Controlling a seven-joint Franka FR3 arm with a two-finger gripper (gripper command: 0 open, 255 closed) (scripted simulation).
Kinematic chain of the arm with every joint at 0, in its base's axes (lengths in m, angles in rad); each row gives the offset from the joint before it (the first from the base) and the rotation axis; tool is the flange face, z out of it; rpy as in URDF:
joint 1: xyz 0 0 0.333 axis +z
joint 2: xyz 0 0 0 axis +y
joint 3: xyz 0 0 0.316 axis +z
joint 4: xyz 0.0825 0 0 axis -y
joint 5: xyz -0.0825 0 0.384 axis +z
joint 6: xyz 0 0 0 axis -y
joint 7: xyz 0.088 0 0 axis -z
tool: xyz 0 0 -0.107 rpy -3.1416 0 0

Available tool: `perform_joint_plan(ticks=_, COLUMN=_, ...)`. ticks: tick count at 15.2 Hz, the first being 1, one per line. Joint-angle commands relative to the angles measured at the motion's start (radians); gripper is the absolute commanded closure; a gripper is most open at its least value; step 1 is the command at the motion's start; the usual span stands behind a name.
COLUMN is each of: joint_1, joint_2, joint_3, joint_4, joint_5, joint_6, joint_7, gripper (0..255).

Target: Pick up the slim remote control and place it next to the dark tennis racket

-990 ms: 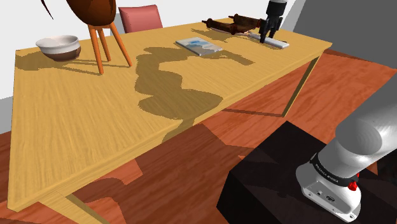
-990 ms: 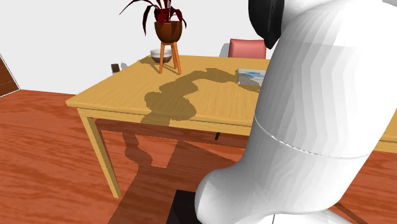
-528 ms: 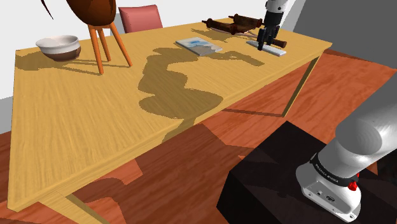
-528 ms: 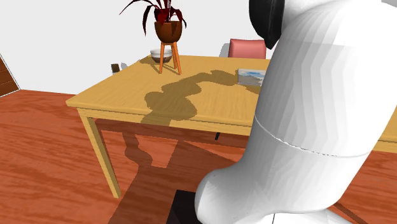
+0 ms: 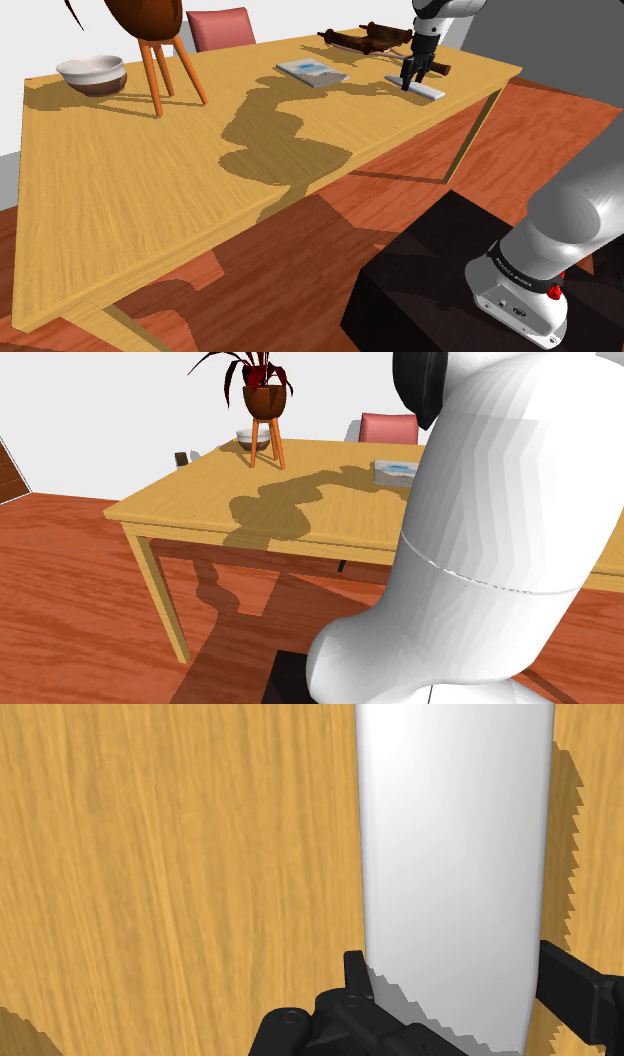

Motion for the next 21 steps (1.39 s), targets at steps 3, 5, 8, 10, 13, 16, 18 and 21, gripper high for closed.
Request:
perform_joint_plan(ticks=3, joint_1=0.0, joint_2=0.002, joint_3=0.0, joint_4=-0.003, joint_5=0.0, joint_6=0.006, joint_7=0.0, gripper=255)
perform_joint_plan(ticks=5, joint_1=0.0, joint_2=0.002, joint_3=0.0, joint_4=-0.003, joint_5=0.0, joint_6=0.006, joint_7=0.0, gripper=255)
perform_joint_plan(ticks=8, joint_1=0.0, joint_2=0.002, joint_3=0.0, joint_4=-0.003, joint_5=0.0, joint_6=0.006, joint_7=0.0, gripper=0)
perform_joint_plan(ticks=10, joint_1=0.0, joint_2=0.002, joint_3=0.0, joint_4=-0.003, joint_5=0.0, joint_6=0.006, joint_7=0.0, gripper=0)
perform_joint_plan(ticks=13, joint_1=0.001, joint_2=-0.006, joint_3=0.0, joint_4=0.022, joint_5=-0.001, joint_6=-0.026, joint_7=0.001, gripper=0)
perform_joint_plan(ticks=16, joint_1=0.001, joint_2=-0.02, joint_3=0.001, joint_4=0.099, joint_5=-0.002, joint_6=-0.117, joint_7=0.002, gripper=0)
perform_joint_plan(ticks=18, joint_1=0.001, joint_2=-0.02, joint_3=0.001, joint_4=0.099, joint_5=-0.002, joint_6=-0.117, joint_7=0.002, gripper=0)
perform_joint_plan(ticks=21, joint_1=0.001, joint_2=-0.02, joint_3=0.001, joint_4=0.099, joint_5=-0.002, joint_6=-0.117, joint_7=0.002, gripper=0)
